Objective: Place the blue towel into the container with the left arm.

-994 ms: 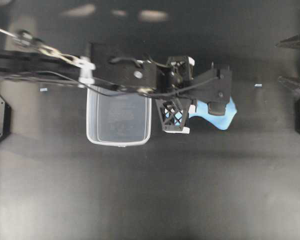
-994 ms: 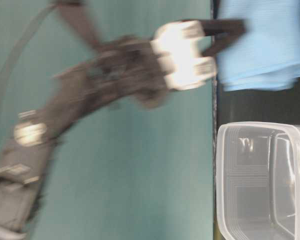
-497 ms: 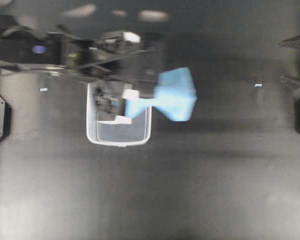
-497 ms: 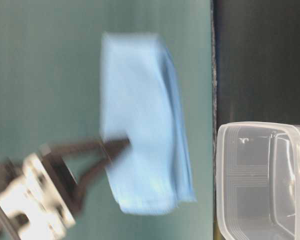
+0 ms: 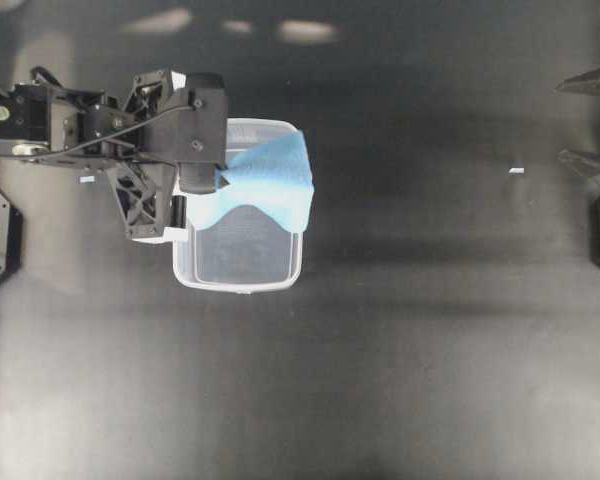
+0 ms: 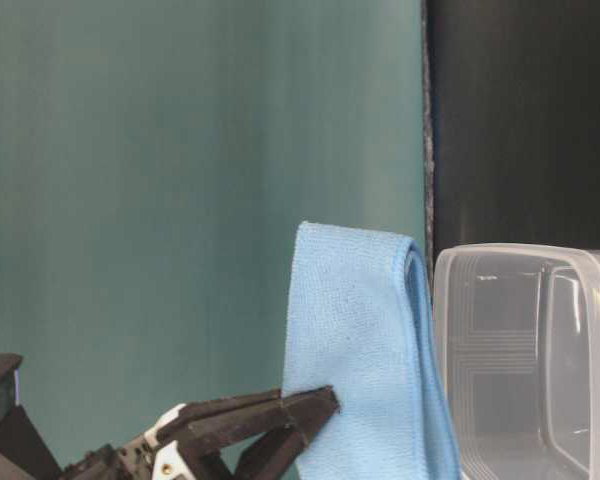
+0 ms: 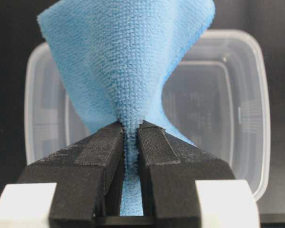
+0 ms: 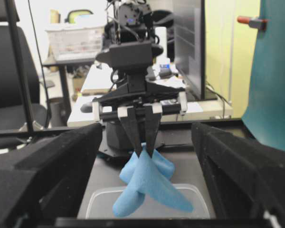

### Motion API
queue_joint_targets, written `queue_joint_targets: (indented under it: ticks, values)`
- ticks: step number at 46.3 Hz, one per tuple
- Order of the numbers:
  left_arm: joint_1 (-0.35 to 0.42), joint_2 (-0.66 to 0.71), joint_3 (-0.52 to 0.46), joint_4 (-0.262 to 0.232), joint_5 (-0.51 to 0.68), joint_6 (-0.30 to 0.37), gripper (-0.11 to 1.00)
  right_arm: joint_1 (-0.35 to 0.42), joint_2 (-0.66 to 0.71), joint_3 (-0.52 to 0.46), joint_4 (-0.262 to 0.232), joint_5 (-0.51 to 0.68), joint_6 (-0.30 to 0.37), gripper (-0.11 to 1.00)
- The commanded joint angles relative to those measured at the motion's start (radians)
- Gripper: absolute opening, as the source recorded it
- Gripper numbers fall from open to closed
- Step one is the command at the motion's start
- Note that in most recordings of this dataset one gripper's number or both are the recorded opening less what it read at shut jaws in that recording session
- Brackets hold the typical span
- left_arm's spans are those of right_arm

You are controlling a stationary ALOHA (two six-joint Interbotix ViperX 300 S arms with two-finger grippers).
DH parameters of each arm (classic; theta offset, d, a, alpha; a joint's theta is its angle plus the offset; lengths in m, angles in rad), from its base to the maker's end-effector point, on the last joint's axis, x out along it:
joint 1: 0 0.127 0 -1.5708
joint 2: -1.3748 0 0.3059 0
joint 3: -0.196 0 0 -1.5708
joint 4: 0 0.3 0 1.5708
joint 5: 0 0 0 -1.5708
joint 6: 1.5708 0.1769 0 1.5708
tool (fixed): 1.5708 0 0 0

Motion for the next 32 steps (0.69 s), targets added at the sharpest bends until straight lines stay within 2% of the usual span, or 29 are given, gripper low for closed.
queue_joint_targets:
  ticks: [1, 32]
  values:
    - [0.003, 0.003, 0.005, 0.003, -0.020, 0.005, 0.06, -0.003, 0.011, -0.008, 0.003, -0.005, 0.002, 0.74]
    - [0.008, 0.054, 0.043, 0.003, -0.075, -0.009, 0.06, -0.003, 0.011, -0.006, 0.003, -0.005, 0.002, 0.74]
